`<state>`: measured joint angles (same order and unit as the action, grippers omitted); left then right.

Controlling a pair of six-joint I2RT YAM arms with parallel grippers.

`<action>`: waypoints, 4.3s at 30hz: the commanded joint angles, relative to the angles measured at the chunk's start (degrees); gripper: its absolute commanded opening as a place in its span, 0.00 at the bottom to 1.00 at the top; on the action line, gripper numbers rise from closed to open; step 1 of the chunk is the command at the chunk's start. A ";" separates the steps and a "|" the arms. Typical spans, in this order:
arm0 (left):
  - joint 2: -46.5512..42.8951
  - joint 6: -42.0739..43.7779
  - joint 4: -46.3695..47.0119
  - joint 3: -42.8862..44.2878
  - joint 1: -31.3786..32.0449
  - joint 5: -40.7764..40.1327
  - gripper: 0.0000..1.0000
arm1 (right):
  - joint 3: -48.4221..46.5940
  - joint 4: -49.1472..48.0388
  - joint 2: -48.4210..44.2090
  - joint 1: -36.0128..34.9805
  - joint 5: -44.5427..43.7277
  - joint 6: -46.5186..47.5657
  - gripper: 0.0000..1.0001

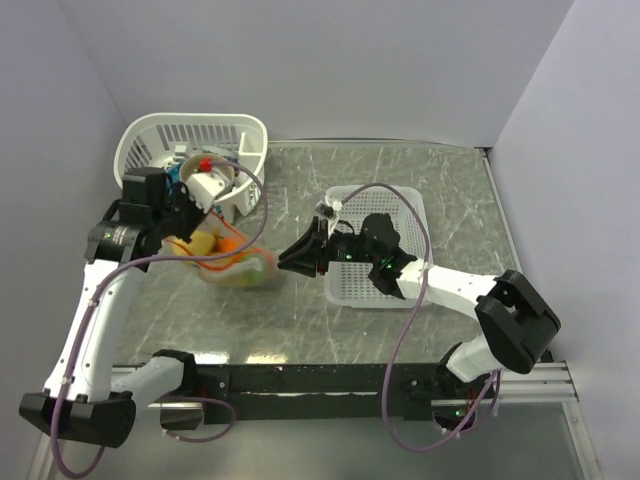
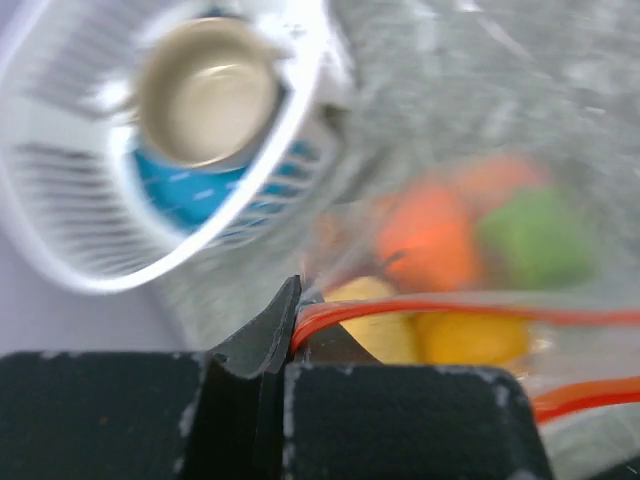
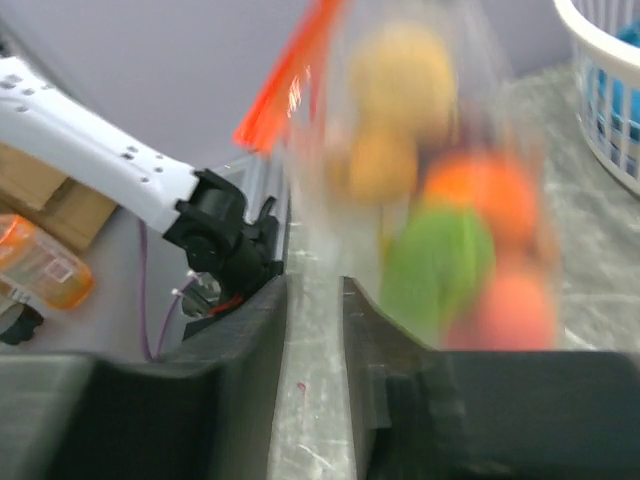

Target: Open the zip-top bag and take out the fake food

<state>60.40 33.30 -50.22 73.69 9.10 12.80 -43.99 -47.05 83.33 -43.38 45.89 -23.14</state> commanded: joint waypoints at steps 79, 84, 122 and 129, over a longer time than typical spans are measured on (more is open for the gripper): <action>15.89 -10.19 0.73 -19.46 11.99 -1.55 0.69 | -2.77 17.52 13.96 -23.77 -53.14 15.13 1.00; 15.45 -9.04 0.12 -19.02 11.90 -2.25 0.69 | -4.35 17.69 18.34 -23.77 -57.76 16.02 1.00; 22.64 -1.57 9.96 -25.70 -0.58 1.87 0.94 | 2.33 20.15 14.23 -23.77 -47.73 13.03 0.45; 24.86 -1.57 8.30 -23.77 -0.49 2.50 0.01 | 3.21 20.59 11.24 -23.77 -47.12 13.20 0.40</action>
<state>84.07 30.87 -45.60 49.43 8.71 17.19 -40.77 -25.50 98.13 -67.35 -2.07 -9.54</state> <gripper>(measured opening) 0.228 0.657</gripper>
